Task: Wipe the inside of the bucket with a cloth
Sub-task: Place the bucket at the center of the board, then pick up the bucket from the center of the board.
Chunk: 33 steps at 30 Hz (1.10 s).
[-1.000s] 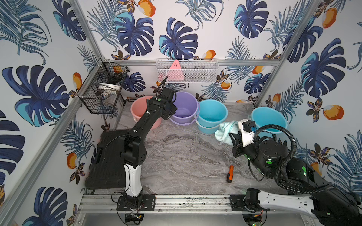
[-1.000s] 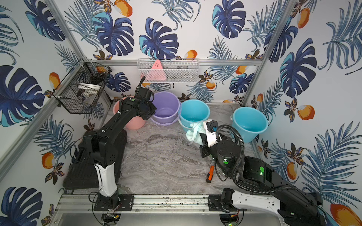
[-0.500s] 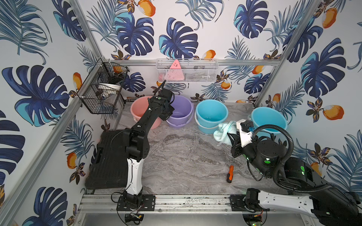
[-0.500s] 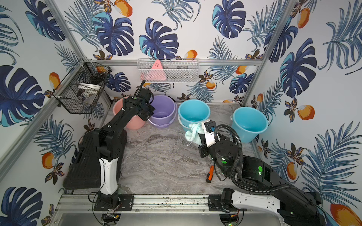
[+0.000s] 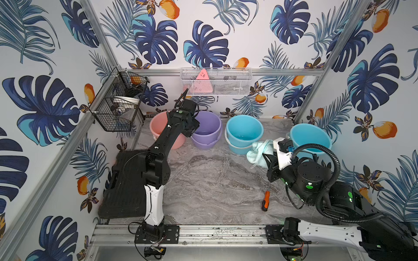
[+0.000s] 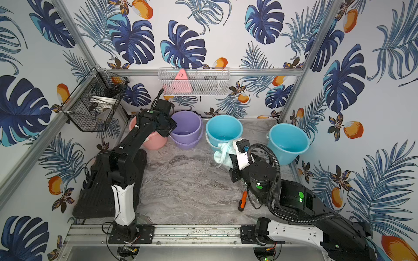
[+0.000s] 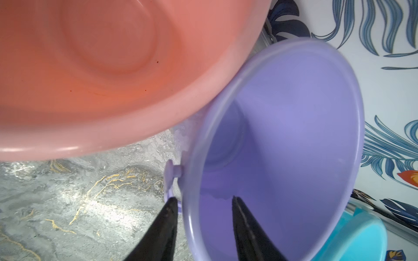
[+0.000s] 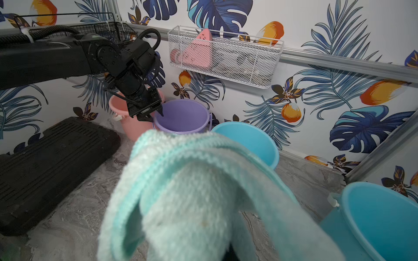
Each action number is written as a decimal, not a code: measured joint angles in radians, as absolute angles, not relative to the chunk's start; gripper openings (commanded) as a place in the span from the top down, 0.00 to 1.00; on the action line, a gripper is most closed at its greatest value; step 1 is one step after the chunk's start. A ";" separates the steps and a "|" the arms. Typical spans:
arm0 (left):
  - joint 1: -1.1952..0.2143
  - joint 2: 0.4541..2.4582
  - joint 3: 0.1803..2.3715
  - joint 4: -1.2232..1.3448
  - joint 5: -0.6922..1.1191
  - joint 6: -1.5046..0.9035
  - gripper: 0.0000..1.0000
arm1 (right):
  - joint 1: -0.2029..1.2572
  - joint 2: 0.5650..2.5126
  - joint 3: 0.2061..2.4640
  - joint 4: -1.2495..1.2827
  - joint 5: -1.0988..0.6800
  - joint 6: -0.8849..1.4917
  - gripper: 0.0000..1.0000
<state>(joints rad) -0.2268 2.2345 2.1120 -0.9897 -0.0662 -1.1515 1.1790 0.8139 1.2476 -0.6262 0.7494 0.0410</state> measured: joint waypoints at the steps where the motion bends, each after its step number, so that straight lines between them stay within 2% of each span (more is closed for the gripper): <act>1: -0.227 2.228 2.108 -0.987 -0.065 -1.151 0.48 | 1.179 0.814 1.250 -0.627 0.749 0.041 1.00; 6: -0.227 2.188 2.075 -0.981 -0.051 -1.153 0.44 | 1.179 0.812 1.256 -0.629 0.753 0.036 1.00; 14: -0.256 2.107 2.021 -0.939 0.001 -1.161 0.43 | 1.179 0.809 1.262 -0.629 0.778 0.015 1.00; 22: -0.392 2.103 2.059 -0.912 0.023 -1.203 0.44 | 1.179 0.813 1.272 -0.630 0.802 0.006 1.00; 27: -0.503 2.172 2.144 -0.904 0.026 -1.234 0.43 | 1.179 0.813 1.279 -0.635 0.802 0.007 1.00; 33: -0.569 2.252 2.189 -0.903 0.023 -1.277 0.41 | 1.179 0.813 1.285 -0.655 0.802 0.010 1.00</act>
